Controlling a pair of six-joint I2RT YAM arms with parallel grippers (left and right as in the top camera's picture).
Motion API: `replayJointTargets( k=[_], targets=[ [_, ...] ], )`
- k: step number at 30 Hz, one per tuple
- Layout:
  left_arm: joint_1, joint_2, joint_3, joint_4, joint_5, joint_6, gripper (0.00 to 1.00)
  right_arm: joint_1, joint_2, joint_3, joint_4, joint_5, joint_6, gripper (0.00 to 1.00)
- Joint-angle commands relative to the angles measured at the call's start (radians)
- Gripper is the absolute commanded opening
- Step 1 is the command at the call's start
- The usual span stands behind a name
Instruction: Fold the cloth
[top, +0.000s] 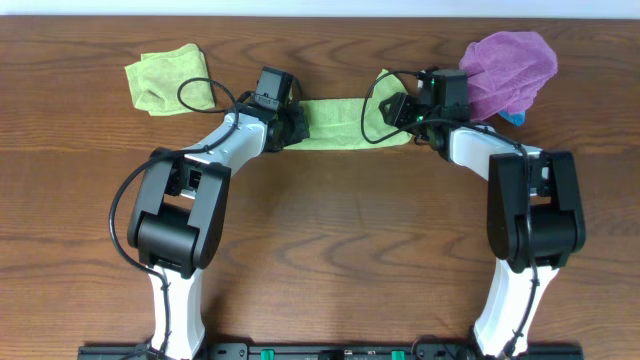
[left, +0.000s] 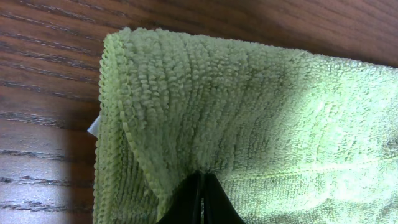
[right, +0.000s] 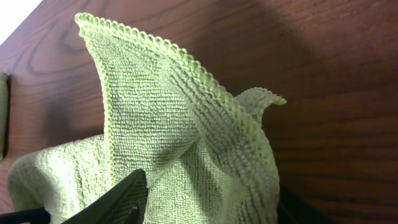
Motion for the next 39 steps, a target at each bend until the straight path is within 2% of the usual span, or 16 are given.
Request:
replayJointTargets(
  k=[1,3,5,6,7,10,11,17,23,27,33,39],
  targets=[
    [0.009,0.013,0.008,-0.02,-0.019,-0.003,0.06,0.02,0.074,-0.036,-0.045,0.019,0.011,0.57],
    [0.009,0.013,0.008,-0.02,-0.019,-0.003,0.06,0.015,0.073,-0.036,-0.058,-0.013,0.01,0.55],
    [0.009,0.013,0.008,-0.02,-0.019,-0.003,0.06,0.01,0.073,-0.036,-0.077,-0.026,0.01,0.43],
    [0.009,0.013,0.008,-0.02,-0.019,-0.003,0.06,0.01,0.073,-0.036,-0.087,-0.027,0.01,0.41],
    [0.009,0.013,0.008,-0.02,-0.02,-0.003,0.06,0.01,0.073,-0.036,-0.1,-0.029,-0.003,0.42],
    [0.009,0.013,0.008,-0.021,-0.031,-0.003,0.06,0.002,0.066,-0.035,-0.146,-0.03,-0.031,0.62],
    [0.009,0.013,0.008,-0.021,-0.038,-0.003,0.06,-0.005,0.059,-0.035,-0.173,-0.03,-0.033,0.66],
    [0.014,0.013,0.008,-0.021,-0.045,-0.003,0.06,-0.059,-0.041,-0.035,-0.299,-0.004,-0.111,0.77],
    [0.016,0.013,0.008,-0.021,-0.045,-0.003,0.06,-0.109,-0.152,-0.035,-0.32,0.008,-0.159,0.87],
    [0.016,0.013,0.008,-0.021,-0.045,-0.003,0.06,-0.114,-0.184,-0.034,-0.253,0.0,-0.183,0.87],
    [0.016,0.013,0.008,-0.021,-0.045,-0.004,0.06,-0.099,-0.183,-0.032,-0.067,-0.018,-0.18,0.8],
    [0.016,0.013,0.008,-0.02,-0.043,-0.014,0.06,-0.098,-0.155,0.006,0.039,-0.024,-0.113,0.75]
  ],
)
